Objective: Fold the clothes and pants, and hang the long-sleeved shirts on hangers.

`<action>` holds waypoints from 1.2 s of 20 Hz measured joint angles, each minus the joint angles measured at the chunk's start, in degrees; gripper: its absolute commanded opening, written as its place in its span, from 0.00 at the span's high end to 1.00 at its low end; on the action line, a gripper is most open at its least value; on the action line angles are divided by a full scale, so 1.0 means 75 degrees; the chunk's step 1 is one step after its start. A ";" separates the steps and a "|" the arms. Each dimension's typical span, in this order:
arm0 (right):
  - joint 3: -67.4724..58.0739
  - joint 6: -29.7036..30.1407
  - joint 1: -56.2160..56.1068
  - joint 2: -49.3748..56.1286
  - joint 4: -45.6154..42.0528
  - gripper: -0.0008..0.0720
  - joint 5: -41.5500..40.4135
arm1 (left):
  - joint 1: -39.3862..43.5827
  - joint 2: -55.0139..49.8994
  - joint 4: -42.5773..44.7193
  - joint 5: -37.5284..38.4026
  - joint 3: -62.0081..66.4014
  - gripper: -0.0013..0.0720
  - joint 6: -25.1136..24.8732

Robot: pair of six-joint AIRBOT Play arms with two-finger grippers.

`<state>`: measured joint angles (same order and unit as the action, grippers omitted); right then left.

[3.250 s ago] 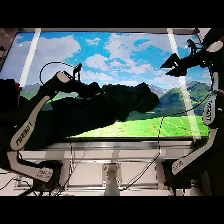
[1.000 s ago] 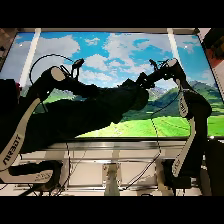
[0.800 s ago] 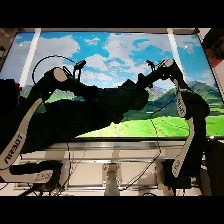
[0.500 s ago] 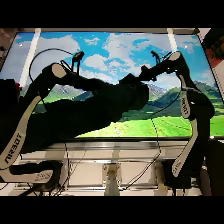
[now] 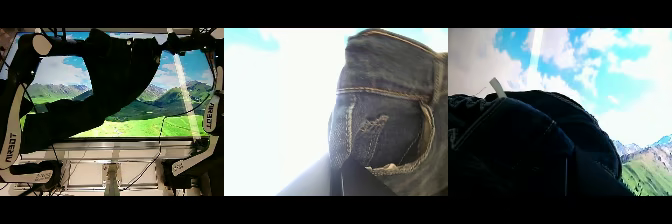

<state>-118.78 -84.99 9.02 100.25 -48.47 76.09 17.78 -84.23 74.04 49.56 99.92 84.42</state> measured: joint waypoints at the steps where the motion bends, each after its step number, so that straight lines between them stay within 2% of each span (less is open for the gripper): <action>1: 0.0047 -0.0076 0.0009 -0.0189 -0.0067 0.95 -0.0017 | 0.0052 -0.0038 0.0079 -0.0213 0.0082 0.97 0.0041; 5: 0.0699 -0.0294 0.0038 -0.0982 -0.0711 0.95 -0.0015 | 0.0321 -0.0525 0.0216 -0.1032 0.0734 0.98 0.0358; 11: 0.1865 -0.0545 0.0166 -0.1734 -0.1810 0.95 -0.0047 | 0.0775 -0.2119 0.0265 -0.1075 0.2369 0.98 0.0804; 20: 0.5112 -0.0866 0.0898 -0.2812 -0.2573 0.95 -0.0356 | 0.1676 -0.3826 0.0076 -0.1632 0.2719 0.98 0.0935; 24: 0.6301 -0.1314 0.0962 -0.3008 -0.2798 0.95 -0.0600 | 0.2145 -0.4415 -0.0128 -0.1836 0.2725 0.97 0.0950</action>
<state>-71.53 -94.85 16.23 77.69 -69.45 71.59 33.87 -117.34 73.08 35.79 120.36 91.55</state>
